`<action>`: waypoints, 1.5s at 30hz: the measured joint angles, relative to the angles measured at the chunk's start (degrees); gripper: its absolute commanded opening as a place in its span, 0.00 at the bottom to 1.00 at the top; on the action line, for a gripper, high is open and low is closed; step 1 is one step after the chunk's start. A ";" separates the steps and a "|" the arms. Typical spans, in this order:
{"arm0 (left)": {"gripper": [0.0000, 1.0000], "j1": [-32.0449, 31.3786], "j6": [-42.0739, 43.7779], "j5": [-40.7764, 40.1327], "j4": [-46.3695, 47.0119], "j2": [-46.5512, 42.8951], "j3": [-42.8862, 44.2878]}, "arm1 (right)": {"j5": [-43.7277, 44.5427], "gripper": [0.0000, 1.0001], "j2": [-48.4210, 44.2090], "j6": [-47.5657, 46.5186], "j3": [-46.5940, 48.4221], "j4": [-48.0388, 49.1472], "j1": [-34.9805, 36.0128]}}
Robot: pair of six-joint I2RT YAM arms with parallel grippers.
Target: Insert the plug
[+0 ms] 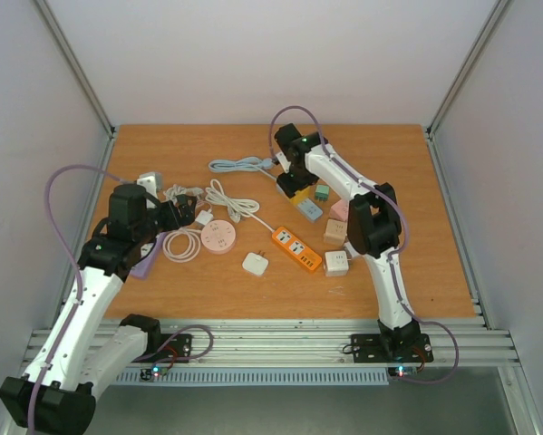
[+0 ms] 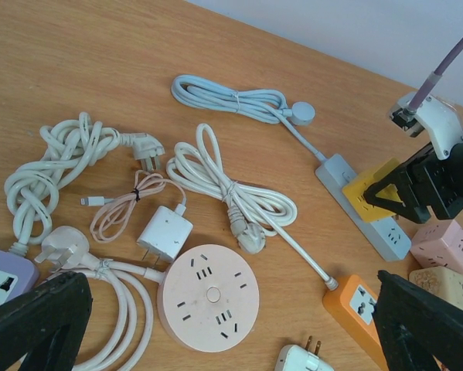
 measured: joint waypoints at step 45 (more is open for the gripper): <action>0.99 0.42 0.09 2.27 -0.07 0.83 0.31 | 0.52 0.98 -3.30 28.30 2.54 -1.70 3.02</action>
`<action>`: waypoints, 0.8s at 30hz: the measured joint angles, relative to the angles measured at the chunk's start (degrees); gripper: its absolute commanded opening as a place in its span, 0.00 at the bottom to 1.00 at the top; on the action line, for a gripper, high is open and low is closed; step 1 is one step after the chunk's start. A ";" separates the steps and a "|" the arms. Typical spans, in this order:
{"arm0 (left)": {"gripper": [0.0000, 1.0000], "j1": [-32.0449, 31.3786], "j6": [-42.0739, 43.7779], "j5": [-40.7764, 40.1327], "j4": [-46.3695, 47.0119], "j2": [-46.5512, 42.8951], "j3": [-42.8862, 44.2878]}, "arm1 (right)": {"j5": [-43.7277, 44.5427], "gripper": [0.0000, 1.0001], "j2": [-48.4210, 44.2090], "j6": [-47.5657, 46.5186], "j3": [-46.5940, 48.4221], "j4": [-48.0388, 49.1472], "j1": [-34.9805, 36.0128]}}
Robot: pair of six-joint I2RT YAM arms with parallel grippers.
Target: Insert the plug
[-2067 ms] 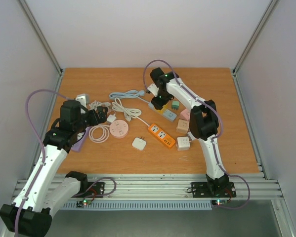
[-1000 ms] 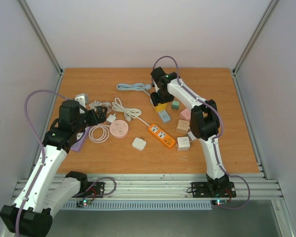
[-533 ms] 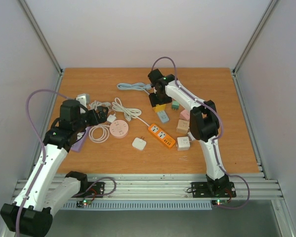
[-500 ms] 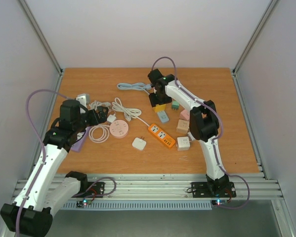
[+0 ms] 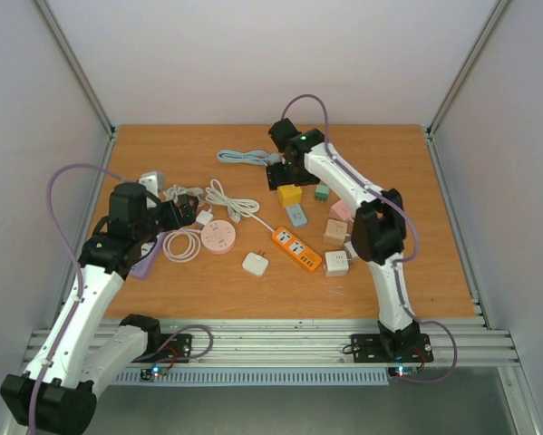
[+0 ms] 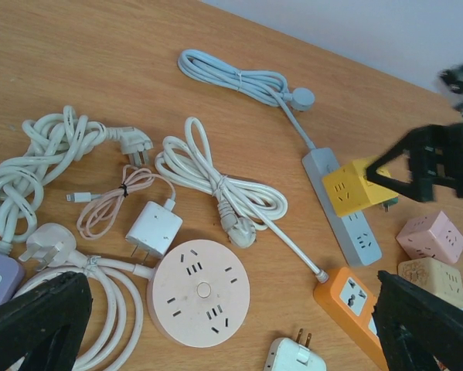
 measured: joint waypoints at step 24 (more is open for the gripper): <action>0.99 0.00 -5.16 7.89 -1.44 -5.66 2.84 | 0.09 0.98 -25.51 11.87 -42.86 11.54 -16.39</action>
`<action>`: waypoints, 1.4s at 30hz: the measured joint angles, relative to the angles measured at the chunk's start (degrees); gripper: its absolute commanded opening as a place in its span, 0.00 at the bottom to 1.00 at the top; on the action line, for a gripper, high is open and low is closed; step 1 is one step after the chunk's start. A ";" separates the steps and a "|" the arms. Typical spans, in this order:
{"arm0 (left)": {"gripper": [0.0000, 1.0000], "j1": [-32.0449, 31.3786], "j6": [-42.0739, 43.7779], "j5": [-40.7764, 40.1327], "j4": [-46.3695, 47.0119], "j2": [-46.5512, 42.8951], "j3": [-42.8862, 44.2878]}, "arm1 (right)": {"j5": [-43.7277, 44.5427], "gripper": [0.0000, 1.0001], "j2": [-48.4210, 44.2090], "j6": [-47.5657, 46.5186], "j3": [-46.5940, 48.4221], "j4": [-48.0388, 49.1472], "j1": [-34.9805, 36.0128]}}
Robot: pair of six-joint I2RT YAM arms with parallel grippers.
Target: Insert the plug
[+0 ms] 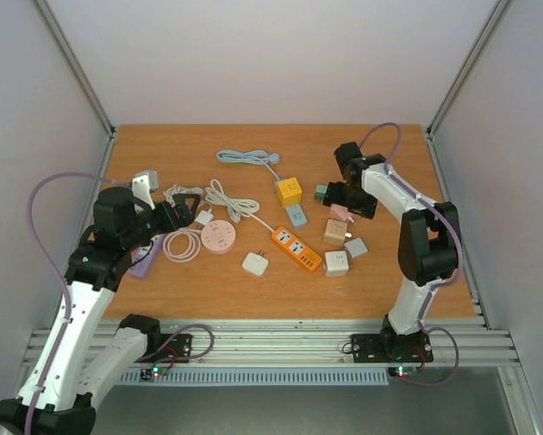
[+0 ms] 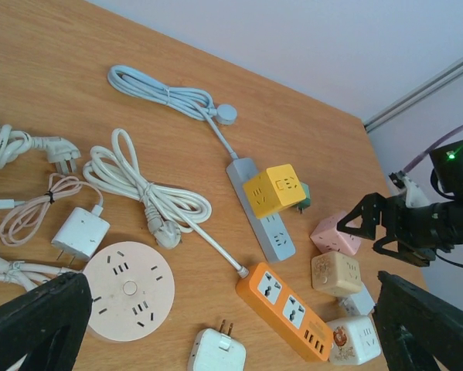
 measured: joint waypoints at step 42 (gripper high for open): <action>0.99 0.00 1.62 3.08 4.33 4.50 -2.27 | -1.99 0.57 0.00 21.14 1.03 0.55 0.07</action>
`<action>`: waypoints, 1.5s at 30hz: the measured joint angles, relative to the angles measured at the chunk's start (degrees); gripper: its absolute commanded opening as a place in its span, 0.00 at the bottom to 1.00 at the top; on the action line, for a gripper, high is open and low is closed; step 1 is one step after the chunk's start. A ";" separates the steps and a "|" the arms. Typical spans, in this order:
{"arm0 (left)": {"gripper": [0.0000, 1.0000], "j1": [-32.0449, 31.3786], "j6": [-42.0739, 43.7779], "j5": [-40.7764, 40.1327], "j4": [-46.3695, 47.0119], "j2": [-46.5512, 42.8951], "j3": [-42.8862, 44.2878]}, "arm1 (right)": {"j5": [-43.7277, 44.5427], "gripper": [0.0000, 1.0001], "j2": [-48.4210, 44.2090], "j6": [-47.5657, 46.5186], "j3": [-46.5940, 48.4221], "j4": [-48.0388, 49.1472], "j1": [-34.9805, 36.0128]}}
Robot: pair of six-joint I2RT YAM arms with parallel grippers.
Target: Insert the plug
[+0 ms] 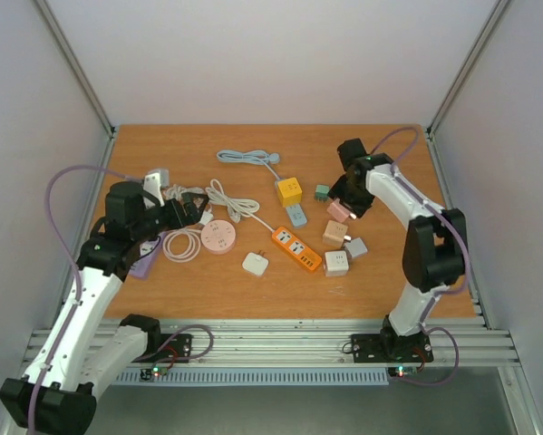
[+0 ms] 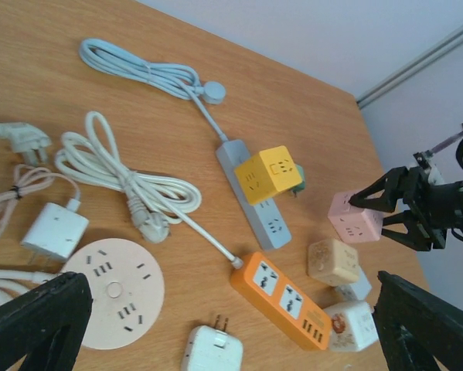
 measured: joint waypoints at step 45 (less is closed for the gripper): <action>0.89 -29.73 -17.40 -6.25 38.01 21.42 -11.54 | -21.86 0.59 -16.35 35.67 -7.30 17.20 21.81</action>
